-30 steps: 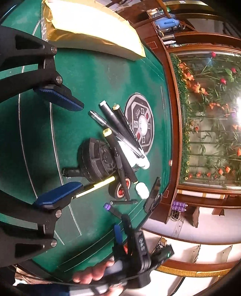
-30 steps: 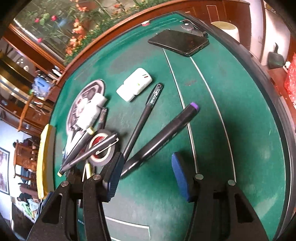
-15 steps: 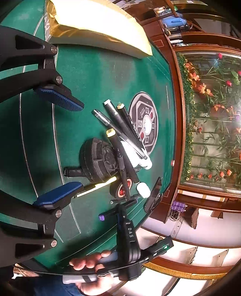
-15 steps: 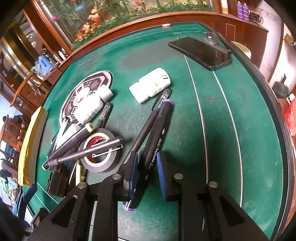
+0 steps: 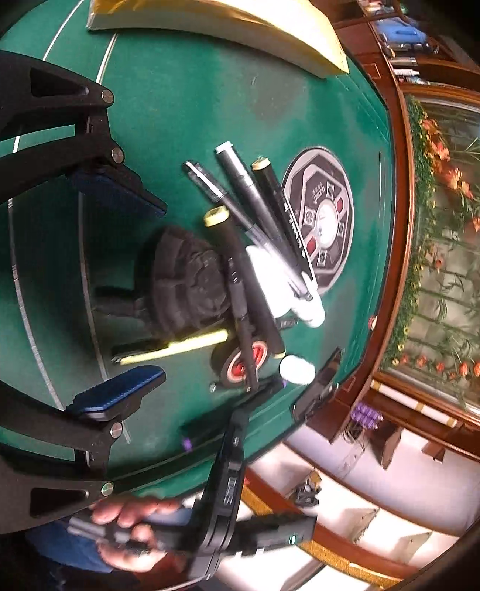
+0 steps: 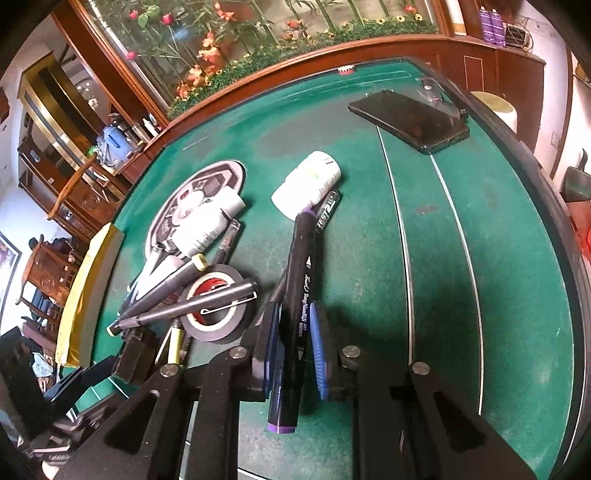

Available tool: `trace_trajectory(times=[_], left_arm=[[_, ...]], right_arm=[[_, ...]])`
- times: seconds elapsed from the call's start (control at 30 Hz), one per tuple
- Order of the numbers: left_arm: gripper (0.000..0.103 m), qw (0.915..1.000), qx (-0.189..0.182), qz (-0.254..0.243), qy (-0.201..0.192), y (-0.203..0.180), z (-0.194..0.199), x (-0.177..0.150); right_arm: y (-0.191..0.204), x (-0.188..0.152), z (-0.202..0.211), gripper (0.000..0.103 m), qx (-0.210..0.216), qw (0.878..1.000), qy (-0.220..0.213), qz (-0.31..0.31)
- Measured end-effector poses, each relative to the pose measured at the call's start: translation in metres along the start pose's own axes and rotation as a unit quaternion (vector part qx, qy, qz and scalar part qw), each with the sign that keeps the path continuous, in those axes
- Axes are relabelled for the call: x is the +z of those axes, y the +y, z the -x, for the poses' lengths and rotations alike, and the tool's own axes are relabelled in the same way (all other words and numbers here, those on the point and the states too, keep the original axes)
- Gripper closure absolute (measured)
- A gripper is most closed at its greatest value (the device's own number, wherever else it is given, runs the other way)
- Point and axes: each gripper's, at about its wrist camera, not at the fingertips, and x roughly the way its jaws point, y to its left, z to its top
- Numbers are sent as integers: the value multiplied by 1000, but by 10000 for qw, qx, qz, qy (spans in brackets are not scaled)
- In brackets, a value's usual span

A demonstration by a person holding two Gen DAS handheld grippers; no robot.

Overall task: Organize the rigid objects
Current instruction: 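Grasp the purple-capped black marker with the right tool while the left tool grasps the black round holder, then carry both items over the white tray and open both tools to drop them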

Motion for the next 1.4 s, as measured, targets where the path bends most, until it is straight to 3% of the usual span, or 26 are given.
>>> trace_trajectory(times=[0.27,0.4,0.6,0.8,0.9,0.97,1.1,1.2,1.4], left_arm=[[19,9997,117,-3,231,0,-21,13],[33,9988,393,-165,251,-8,-28,14],[33,9985,494,-206,148,-9,-23,10],[33,9990,336,-204,-234,-12,5,6],[33,9971,518,-328,-460,-16,17,5],[33,9958,557,-344,-633,-17,24,7],[33,9912,778,-511,-943,-22,36,7],[33,9896,827,-531,-1048,-20,42,6],[33,9869,918,-414,-1264,-4,63,5]], right_arm=[[0,-4,-5,87,6,9998,219,33],[2,-5,-7,87,-79,9995,270,118],[11,-8,-14,86,-241,9983,409,344],[14,-9,-2,89,-176,9992,109,345],[17,-9,12,89,-112,9989,-226,396],[20,-10,21,89,195,9983,-414,361],[43,-17,39,89,405,9912,-893,894],[57,-23,39,89,702,9874,-863,1127],[71,-35,40,89,908,9820,-872,1412]])
